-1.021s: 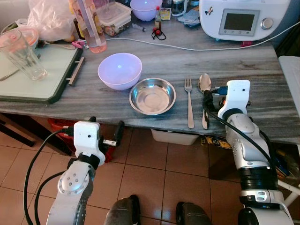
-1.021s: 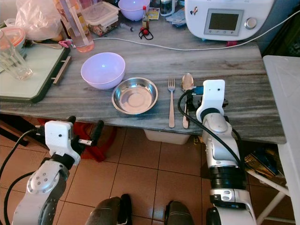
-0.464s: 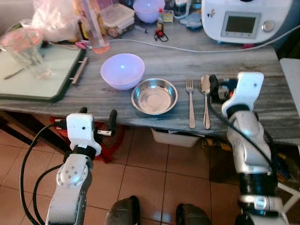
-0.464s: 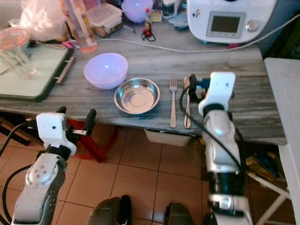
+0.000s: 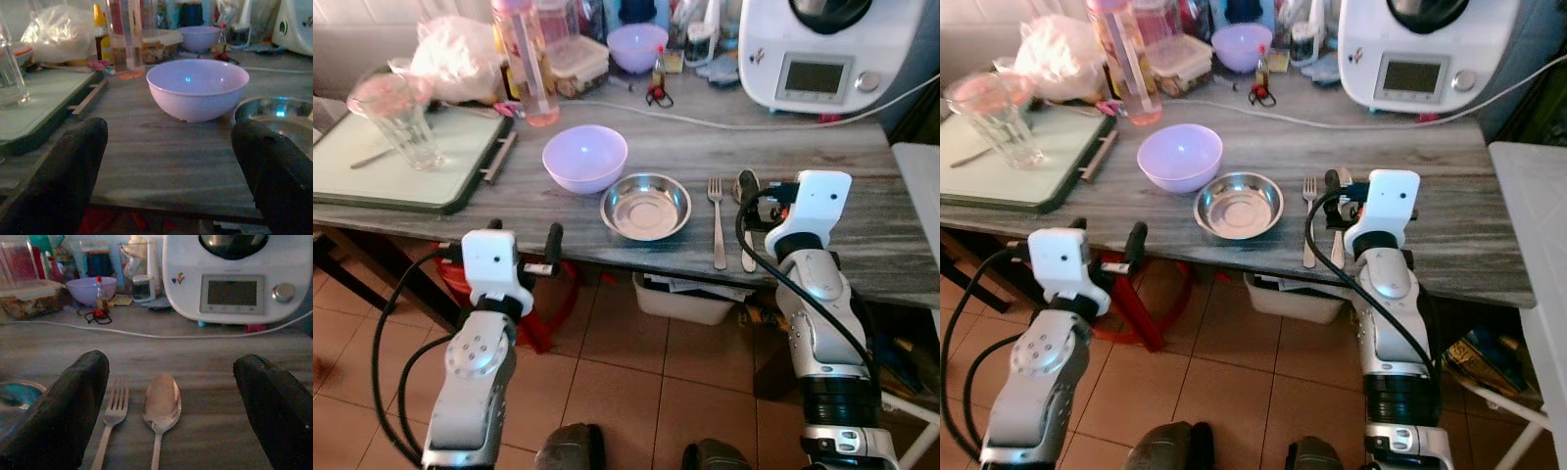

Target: Setting the table

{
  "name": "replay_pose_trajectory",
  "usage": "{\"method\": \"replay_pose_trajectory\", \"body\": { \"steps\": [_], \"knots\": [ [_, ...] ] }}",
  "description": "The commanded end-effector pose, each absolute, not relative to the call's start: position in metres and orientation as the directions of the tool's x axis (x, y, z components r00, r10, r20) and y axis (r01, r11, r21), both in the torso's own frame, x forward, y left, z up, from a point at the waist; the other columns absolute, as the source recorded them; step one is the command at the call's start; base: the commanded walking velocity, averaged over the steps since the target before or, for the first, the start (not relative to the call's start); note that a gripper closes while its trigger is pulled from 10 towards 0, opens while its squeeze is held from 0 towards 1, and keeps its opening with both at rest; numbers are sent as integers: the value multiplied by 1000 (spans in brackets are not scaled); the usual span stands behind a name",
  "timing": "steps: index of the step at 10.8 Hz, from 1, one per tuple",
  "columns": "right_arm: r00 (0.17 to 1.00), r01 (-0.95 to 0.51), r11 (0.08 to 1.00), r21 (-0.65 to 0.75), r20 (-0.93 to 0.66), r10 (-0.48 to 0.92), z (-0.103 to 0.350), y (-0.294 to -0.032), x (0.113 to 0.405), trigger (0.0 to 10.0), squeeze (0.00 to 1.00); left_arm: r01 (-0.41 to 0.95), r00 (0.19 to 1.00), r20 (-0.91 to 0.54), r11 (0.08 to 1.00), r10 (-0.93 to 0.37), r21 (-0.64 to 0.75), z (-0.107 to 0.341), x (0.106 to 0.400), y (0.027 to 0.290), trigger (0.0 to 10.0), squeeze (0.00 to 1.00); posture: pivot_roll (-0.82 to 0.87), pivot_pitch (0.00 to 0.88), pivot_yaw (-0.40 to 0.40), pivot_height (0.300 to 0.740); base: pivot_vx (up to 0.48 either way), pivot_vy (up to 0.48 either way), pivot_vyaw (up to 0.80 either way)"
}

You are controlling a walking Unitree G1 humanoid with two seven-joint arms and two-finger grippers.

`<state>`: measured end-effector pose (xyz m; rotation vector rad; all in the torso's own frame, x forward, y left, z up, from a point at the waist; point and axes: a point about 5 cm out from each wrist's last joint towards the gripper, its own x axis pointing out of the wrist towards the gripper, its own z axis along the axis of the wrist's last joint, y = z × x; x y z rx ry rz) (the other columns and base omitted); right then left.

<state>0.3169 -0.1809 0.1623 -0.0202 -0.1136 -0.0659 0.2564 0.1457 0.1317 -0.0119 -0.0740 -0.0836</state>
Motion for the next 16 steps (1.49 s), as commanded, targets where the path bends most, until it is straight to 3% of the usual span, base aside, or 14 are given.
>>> {"method": "replay_pose_trajectory", "body": {
  "steps": [1, 11, 13, 16],
  "knots": [
    [988, 61, 998, -10, 142, -59, 167, -179, 315, 10000, 0, 63, 996, 63, 998, -62, -5, 127, 256, 148, 10000, 0, 21, 27, 74, 740, -274, 0, 0],
    [991, 67, 998, -11, 121, -65, 165, -180, 317, 10000, 0, 70, 996, 62, 998, -69, -3, 125, 256, 146, 10000, 0, 23, 46, 71, 740, -280, 0, -40],
    [991, 69, 997, -16, 119, -67, 165, -181, 317, 10000, 0, 111, 991, 74, 994, -110, -20, 128, 255, 145, 10000, 0, 24, 51, 68, 740, 0, 0, 0],
    [992, 77, 997, -22, 100, -74, 160, -182, 315, 10000, 0, 154, 986, 75, 987, -151, -43, 127, 250, 142, 10000, 0, 27, 54, 67, 740, 0, -395, -800]
  ]
}}
